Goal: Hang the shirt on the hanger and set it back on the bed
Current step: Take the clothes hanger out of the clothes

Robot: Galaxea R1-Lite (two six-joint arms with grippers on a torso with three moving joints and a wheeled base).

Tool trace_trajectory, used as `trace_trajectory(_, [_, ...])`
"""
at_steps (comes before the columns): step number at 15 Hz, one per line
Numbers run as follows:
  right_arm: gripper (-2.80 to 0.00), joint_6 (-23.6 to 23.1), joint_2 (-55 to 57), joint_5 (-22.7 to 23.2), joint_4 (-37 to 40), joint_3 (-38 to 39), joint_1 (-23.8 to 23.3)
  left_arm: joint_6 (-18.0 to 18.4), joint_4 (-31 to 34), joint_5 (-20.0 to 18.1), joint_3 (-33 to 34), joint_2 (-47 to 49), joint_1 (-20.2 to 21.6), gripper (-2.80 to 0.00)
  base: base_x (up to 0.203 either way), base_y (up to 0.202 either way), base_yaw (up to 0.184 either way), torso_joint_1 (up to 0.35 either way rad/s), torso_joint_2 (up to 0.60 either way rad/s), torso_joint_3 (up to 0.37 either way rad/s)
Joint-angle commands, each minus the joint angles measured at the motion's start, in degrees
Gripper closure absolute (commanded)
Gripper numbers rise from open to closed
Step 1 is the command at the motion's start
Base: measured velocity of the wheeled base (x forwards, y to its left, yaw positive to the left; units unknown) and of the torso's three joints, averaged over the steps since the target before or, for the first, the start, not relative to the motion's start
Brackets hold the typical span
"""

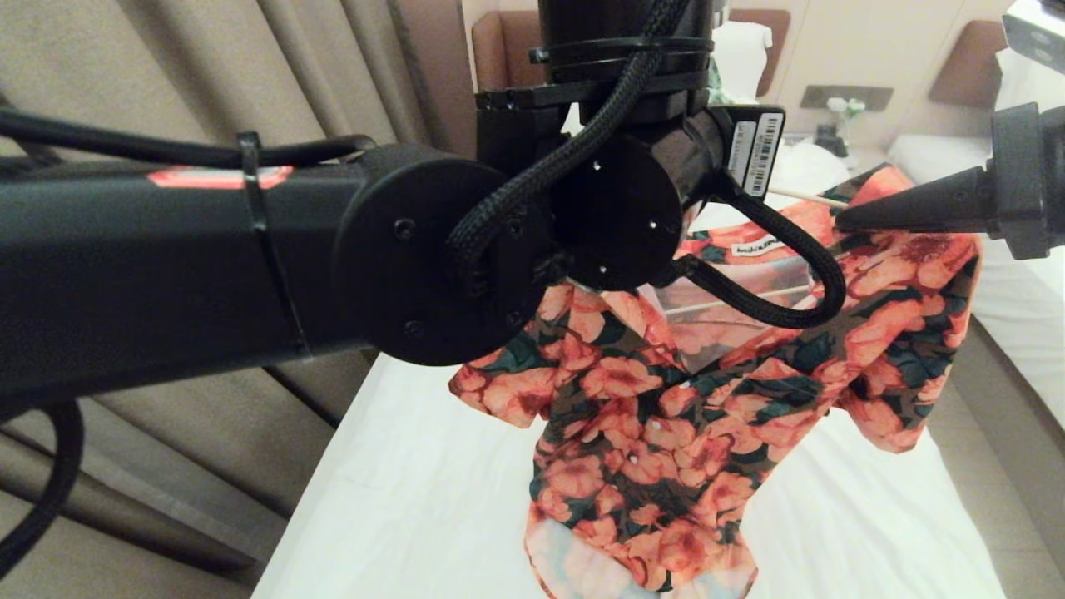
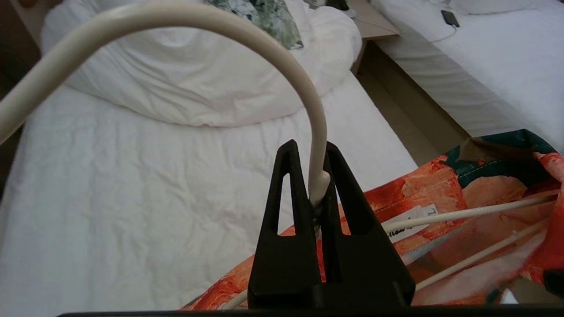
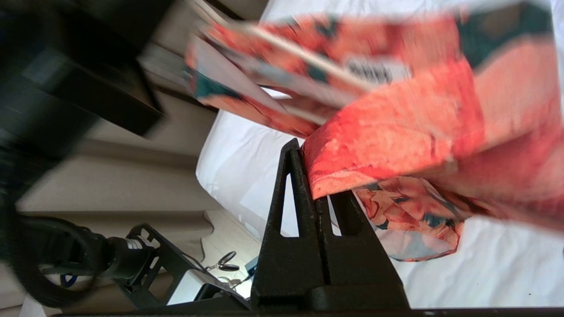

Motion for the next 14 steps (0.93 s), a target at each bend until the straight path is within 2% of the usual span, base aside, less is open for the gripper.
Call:
trace_trajectory(1, [0.0,0.08,-1.56,0.22,0.12,0.34,0.12,-0.39,-0.02,0.27,0.24,0.93,-0.7,0.0,0.0,0.0,0.0,0.0,0.0,0.0])
trace_trajectory(8, [0.0,0.08,-3.81,0.73,-0.06,1.19,0.2,-0.5,-0.1,0.39,0.19,3.1,-3.13,0.0,0.0,0.0,0.0,0.0,0.0,0.0])
trace_trajectory(14, [0.0,-0.18,-3.99,2.34,0.03,1.63,0.21,-0.15,-0.02,0.57,-0.45,2.5,-2.99,0.0,0.0,0.0,0.0,0.0,0.0,0.0])
